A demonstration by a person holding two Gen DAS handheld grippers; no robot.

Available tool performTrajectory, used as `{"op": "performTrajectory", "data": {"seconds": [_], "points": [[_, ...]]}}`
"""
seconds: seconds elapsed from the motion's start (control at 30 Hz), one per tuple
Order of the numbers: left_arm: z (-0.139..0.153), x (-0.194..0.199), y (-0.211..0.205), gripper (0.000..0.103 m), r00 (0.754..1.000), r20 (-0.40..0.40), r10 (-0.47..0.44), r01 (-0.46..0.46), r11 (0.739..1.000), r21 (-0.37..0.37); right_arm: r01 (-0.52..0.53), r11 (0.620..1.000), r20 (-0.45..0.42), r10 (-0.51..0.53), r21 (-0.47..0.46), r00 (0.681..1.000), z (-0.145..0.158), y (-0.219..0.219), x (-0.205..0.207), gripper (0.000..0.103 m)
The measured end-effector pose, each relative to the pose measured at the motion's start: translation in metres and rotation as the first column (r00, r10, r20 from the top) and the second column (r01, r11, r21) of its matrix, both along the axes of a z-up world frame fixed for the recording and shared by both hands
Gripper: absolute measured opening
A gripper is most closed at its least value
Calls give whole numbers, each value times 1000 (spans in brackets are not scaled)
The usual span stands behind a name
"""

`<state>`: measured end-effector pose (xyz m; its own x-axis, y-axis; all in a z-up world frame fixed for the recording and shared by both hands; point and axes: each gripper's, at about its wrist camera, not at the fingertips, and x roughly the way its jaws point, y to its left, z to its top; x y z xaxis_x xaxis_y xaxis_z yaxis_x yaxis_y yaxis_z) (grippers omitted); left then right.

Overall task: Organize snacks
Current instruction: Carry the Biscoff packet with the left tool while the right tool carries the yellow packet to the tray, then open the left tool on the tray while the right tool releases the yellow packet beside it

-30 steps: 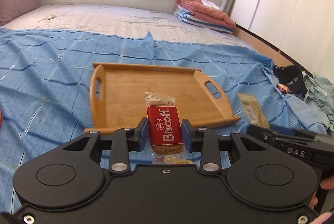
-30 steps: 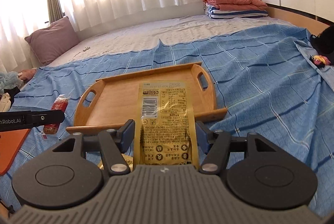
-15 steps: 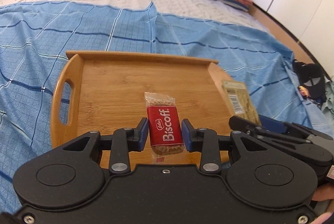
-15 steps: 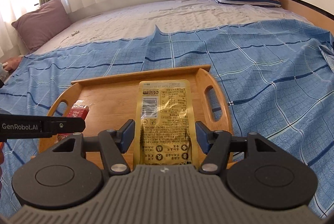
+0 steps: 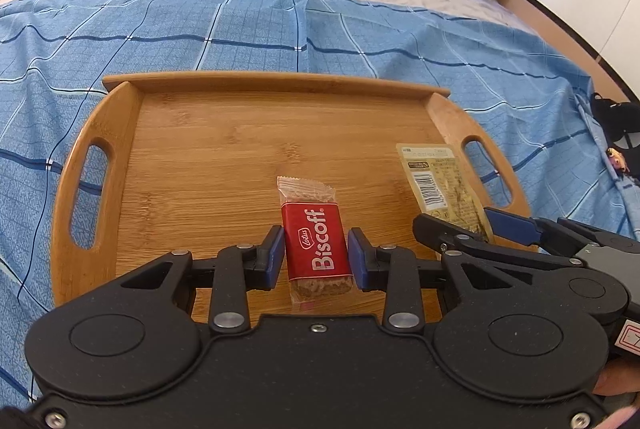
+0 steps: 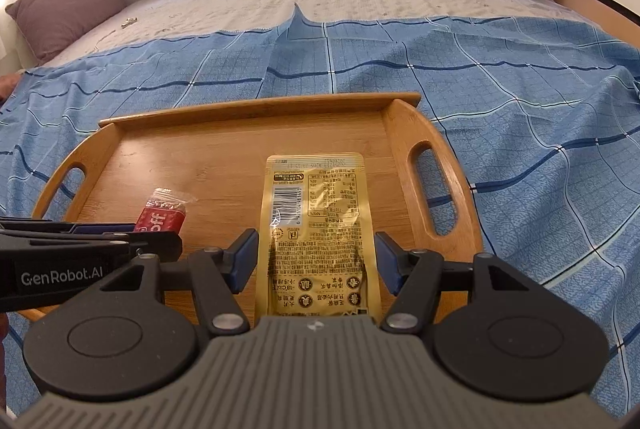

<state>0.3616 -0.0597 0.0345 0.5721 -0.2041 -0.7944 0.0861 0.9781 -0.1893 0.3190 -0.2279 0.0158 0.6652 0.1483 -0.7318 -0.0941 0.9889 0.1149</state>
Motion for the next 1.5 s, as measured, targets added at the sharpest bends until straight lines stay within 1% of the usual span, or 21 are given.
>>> {"op": "performTrajectory", "data": {"seconds": [0.37, 0.9, 1.03, 1.07, 1.1, 1.13, 1.17, 1.2, 1.23, 1.27, 1.3, 1.33, 1.4, 1.5], "points": [[-11, 4, -1, 33, 1000, -6, 6, -6, 1000, 14, -4, 1000, -19, 4, 0, 1000, -9, 0, 4, 65], [-11, 3, -6, 33, 1000, 18, -4, 3, 999, 42, -16, 999, -5, 16, -34, 1000, -12, 3, 5, 66], [-10, 3, -5, 35, 1000, 18, 1, -2, 999, 46, -15, 999, -4, 15, -34, 1000, -12, 3, 5, 66], [-10, 3, -5, 36, 1000, 18, 5, -5, 999, 48, -11, 999, -4, 11, -35, 1000, -12, 3, 5, 70], [-9, 3, -5, 42, 1000, 21, 12, -13, 998, 55, -1, 999, -3, 1, -41, 1000, -11, 2, 5, 74], [-8, 2, -3, 52, 999, 25, 22, -24, 998, 63, 9, 999, 0, -9, -38, 1000, -11, 1, 4, 74], [-7, 1, -2, 57, 999, 32, 29, -31, 997, 68, 23, 999, 5, -22, -27, 1000, -9, -2, 3, 76], [-4, -1, 2, 66, 998, 45, 34, -37, 997, 67, 37, 999, 11, -37, -13, 999, -7, -5, 1, 78], [-2, -3, 5, 76, 998, 57, 37, -41, 997, 63, 51, 999, 17, -51, 1, 999, -5, -9, -1, 84], [1, -6, 8, 82, 997, 68, 38, -41, 998, 56, 58, 998, 24, -58, 11, 998, -3, -12, -3, 88], [5, -8, 12, 92, 996, 77, 35, -38, 998, 46, 60, 998, 32, -61, 26, 998, 0, -15, -6, 90], [9, -12, 15, 96, 996, 85, 30, -33, 999, 36, 60, 997, 39, -62, 40, 997, 4, -17, -9, 92], [18, -20, 18, 96, 995, 102, 17, -20, 999, 35, 58, 997, 52, -61, 57, 997, 13, -19, -17, 92], [33, -38, 18, 99, 989, 147, -4, -6, 998, 70, 32, 998, 87, -37, 53, 996, 27, -16, -31, 94]]}}
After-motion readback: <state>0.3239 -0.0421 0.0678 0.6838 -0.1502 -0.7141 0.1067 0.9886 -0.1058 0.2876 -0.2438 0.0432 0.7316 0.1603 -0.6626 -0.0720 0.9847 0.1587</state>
